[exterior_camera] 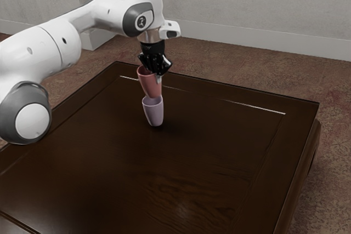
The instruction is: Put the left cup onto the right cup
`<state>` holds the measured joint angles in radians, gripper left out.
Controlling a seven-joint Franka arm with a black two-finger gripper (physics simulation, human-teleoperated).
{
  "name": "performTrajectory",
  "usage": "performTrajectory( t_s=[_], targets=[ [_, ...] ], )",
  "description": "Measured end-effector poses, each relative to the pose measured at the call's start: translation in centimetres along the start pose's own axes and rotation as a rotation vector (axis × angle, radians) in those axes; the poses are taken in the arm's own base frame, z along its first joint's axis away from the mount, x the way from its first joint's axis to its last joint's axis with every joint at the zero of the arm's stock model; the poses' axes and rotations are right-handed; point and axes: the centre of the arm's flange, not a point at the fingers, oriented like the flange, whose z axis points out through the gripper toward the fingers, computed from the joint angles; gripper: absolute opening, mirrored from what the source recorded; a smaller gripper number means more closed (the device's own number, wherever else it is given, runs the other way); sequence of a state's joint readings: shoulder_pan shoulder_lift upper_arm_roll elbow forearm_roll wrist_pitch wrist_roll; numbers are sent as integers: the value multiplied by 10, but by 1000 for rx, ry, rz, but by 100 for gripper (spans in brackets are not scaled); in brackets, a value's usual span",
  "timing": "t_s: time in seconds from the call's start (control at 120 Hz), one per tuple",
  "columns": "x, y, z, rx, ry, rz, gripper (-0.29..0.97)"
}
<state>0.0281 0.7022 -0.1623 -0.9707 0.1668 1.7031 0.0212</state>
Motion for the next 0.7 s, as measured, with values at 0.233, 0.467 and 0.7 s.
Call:
performTrajectory(
  t_s=[0.233,0.467,0.7],
  targets=[
    [9,-14,11,19,24,-23,-11],
    [10,-16,23,21,21,-22,-11],
    [14,-20,56,11,-12,-24,-11]
  ],
)
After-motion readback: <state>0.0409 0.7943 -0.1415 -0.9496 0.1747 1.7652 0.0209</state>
